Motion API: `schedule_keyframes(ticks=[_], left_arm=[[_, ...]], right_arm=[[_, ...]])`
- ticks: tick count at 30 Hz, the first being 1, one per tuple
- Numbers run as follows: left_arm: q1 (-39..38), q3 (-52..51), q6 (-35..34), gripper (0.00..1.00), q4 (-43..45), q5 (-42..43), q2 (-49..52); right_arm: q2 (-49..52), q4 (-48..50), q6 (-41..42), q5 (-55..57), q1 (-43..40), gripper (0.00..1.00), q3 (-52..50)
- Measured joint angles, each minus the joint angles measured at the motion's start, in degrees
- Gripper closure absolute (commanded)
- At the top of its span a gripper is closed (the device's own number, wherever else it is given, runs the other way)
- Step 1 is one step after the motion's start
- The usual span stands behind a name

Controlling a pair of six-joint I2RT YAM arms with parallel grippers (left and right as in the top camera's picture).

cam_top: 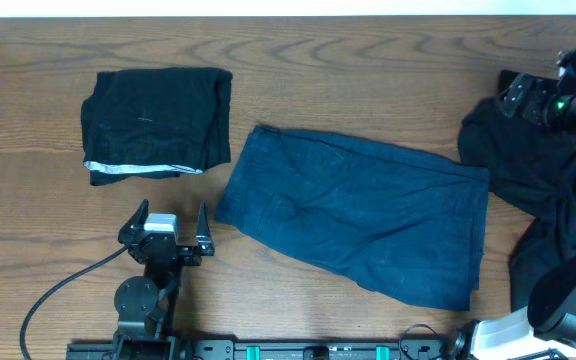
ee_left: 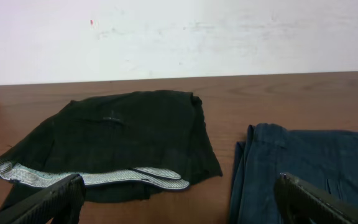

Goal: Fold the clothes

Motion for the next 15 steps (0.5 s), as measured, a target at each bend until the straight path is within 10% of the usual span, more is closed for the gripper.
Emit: schedule_keyframes(ticks=[15], left_arm=[[0.0,0.0,0.0,0.02,0.0,0.0,0.0]], right_arm=[[0.0,0.0,-0.2,2.0,0.0,0.01,0.0]])
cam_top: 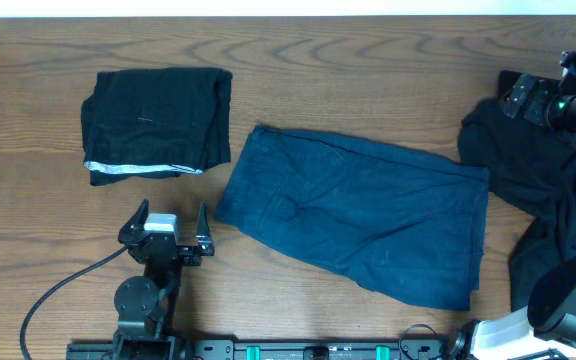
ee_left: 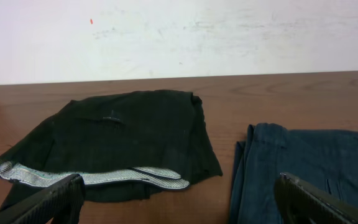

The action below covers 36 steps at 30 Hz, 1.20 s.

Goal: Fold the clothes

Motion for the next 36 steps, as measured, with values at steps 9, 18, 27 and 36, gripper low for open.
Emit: schedule_keyframes(ticks=[9,18,27,36], left_arm=[[0.0,0.0,0.0,0.02,0.0,0.0,0.0],[0.0,0.0,0.0,0.02,0.0,0.0,0.0],[0.0,0.0,0.0,0.02,0.0,0.0,0.0],[0.0,0.0,0.0,0.02,0.0,0.0,0.0]], right_arm=[[0.0,-6.4,-0.2,-11.4,1.4,0.27,0.0],[0.0,-18.0,-0.7,-6.8,15.2,0.99,-2.3],[0.1,-15.3,3.1,0.3,22.3,0.99,-15.9],[0.1,-9.7,1.7,-3.4,27.5,0.99,-25.0]])
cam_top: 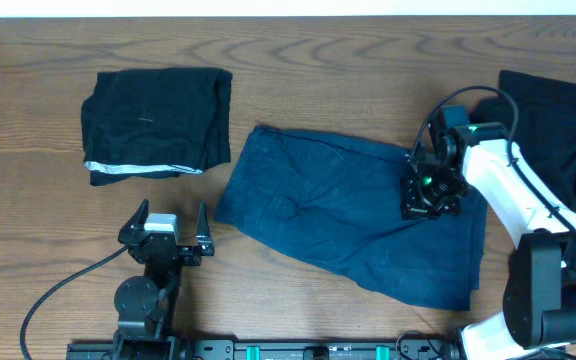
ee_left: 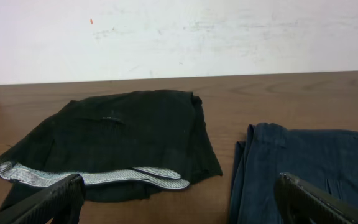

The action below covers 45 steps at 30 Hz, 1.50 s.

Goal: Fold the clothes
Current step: 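Grasp the right edge of the blue shorts with the right gripper, then reach the left gripper to the shorts' left edge and grasp it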

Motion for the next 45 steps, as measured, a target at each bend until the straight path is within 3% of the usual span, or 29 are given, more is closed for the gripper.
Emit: schedule_keyframes(ticks=[8,18,26,31,37,45], left_arm=[[0.0,0.0,0.0,0.02,0.0,0.0,0.0],[0.0,0.0,-0.1,0.02,0.1,0.5,0.1],[0.0,0.1,-2.8,0.02,1.1,9.4,0.1],[0.0,2.4,-5.7,0.02,-3.5,12.5,1.5],[0.0,14.9,-7.0,0.02,-13.4,13.7,13.4],[0.0,45.1,-7.1,0.02,-37.4,13.9,43.5]], right_arm=[[0.0,4.8,0.3,-0.3,0.1,0.99,-5.5],[0.0,22.9,6.7,3.9,0.1,0.99,-12.5],[0.0,33.1,9.4,7.3,0.1,0.99,-12.5],[0.0,37.5,10.0,9.0,0.1,0.99,-12.5],[0.0,38.2,10.0,9.7,0.1,0.99,-12.6],[0.0,37.6,10.0,10.1,0.1,0.97,-12.7]])
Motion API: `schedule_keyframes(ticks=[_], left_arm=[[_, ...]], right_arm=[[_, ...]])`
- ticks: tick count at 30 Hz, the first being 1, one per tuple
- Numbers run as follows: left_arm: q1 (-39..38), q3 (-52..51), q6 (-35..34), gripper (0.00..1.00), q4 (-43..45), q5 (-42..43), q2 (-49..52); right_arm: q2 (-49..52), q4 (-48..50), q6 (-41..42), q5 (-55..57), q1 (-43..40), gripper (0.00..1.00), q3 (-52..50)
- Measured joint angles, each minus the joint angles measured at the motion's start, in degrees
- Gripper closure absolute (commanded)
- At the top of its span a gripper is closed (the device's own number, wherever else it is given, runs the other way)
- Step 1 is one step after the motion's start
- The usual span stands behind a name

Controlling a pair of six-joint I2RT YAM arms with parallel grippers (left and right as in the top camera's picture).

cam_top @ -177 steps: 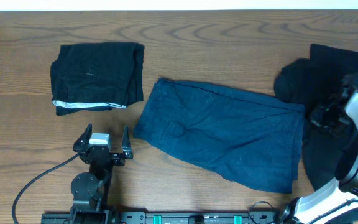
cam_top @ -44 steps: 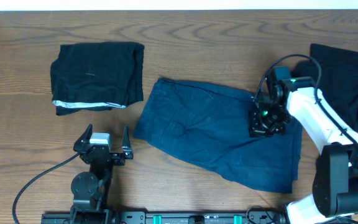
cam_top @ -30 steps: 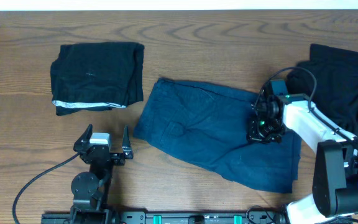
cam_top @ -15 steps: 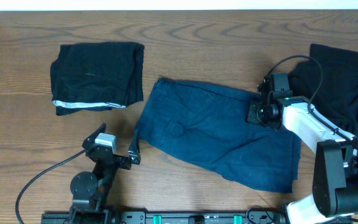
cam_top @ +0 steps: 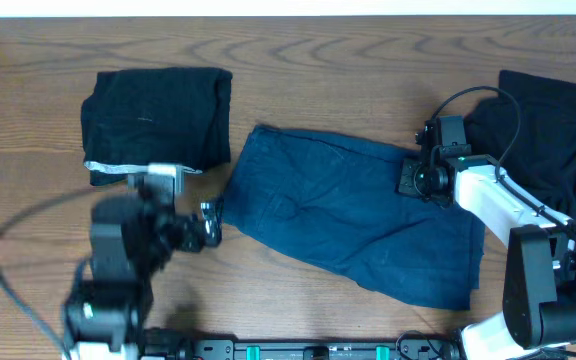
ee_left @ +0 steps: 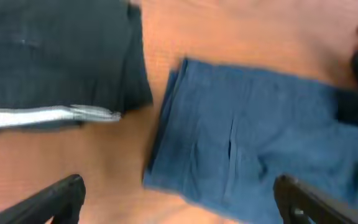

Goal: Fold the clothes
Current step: 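Reach the left gripper to the shorts' left edge and grasp it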

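Dark blue shorts [cam_top: 353,215] lie flat mid-table, running diagonally. My left gripper [cam_top: 196,226] hangs raised and blurred by their near left corner. In the left wrist view that gripper [ee_left: 179,208] is open, its fingertips [ee_left: 58,198] wide apart above bare wood and the shorts [ee_left: 260,143]. My right gripper [cam_top: 418,178] rests at the shorts' far right edge; whether it holds the cloth cannot be told. A folded black garment [cam_top: 155,118] with a white stripe [ee_left: 42,117] lies at the far left.
A pile of black clothes [cam_top: 548,130] covers the far right of the table, beside the right arm. The left arm's cable [cam_top: 13,235] loops over the near left of the wooden table [cam_top: 348,70].
My left arm has risen from its rest at the near edge and now looks down on the shorts' left corner. The right gripper has shifted slightly toward the shorts' far edge.
At first the right gripper was over the black pile at the far right and the left arm sat parked, open, at the near edge. Then the right gripper stood on the shorts' right part. Now the left arm is up beside the shorts too.
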Motion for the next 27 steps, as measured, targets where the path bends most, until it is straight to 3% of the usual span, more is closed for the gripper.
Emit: schedule_keyframes(ticks=[6,7,8,9,15,21,27], left_arm=[[0.0,12.1,0.0,0.02,-6.4,1.6,14.8],[0.0,12.4,0.0,0.07,-7.0,2.3,15.8],[0.0,12.4,-0.1,0.25,-7.7,3.5,17.2],[0.0,12.4,-0.4,0.34,-8.5,4.6,18.7],[0.0,12.3,-3.6,0.33,-11.6,8.7,28.4],[0.0,12.2,-9.5,0.18,-11.4,10.0,38.4],[-1.1,11.2,-13.3,0.16,-10.2,10.2,46.1]], right_arm=[[0.0,-0.7,0.2,0.0,0.0,0.91,0.0],[0.0,-0.7,0.3,0.0,0.0,0.9,0.0],[0.0,-0.8,0.4,0.0,0.0,0.89,0.0],[0.0,-0.9,0.4,0.0,0.0,0.88,0.0],[0.0,-0.8,0.4,0.0,0.0,0.83,0.0],[0.0,-0.7,0.4,0.0,0.0,0.78,0.0],[0.0,-0.7,0.4,0.0,0.0,0.76,0.0]])
